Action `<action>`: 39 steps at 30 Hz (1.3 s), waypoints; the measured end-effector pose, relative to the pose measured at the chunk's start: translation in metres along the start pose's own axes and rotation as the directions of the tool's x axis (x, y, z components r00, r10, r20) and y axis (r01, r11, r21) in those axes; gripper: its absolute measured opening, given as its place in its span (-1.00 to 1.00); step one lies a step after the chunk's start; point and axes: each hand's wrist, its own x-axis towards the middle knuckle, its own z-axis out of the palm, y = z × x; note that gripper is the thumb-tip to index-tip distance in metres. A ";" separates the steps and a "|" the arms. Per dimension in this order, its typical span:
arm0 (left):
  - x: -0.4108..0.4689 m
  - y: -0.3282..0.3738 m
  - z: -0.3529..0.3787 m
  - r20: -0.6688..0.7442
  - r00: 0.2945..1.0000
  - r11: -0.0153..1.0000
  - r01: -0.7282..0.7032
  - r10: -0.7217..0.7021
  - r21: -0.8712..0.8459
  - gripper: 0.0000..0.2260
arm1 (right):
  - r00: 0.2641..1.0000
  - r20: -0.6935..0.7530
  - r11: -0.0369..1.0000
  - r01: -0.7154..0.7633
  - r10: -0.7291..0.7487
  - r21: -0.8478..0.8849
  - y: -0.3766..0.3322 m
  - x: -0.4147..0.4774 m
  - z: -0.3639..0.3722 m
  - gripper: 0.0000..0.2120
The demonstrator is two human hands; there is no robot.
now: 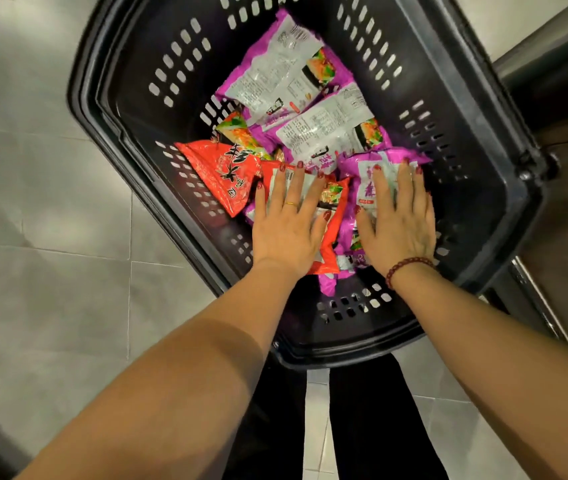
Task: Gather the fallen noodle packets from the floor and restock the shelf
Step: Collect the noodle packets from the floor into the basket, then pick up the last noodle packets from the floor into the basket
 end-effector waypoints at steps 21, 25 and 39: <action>-0.224 0.070 -0.287 -0.250 0.867 0.897 -0.441 0.431 0.020 -0.59 | 0.914 -0.294 0.886 -0.129 0.281 0.445 -0.011 -0.297 -0.257 -0.50; -0.257 0.106 -0.305 -0.243 0.766 0.794 -0.606 0.596 0.038 -0.60 | 0.843 -0.342 0.847 -0.220 0.415 0.484 0.003 -0.365 -0.270 -0.53; -0.413 0.343 -0.218 -0.033 0.312 0.314 -0.942 0.950 0.117 -0.60 | 0.515 -0.179 0.487 -0.561 0.838 0.669 0.122 -0.632 -0.198 -0.48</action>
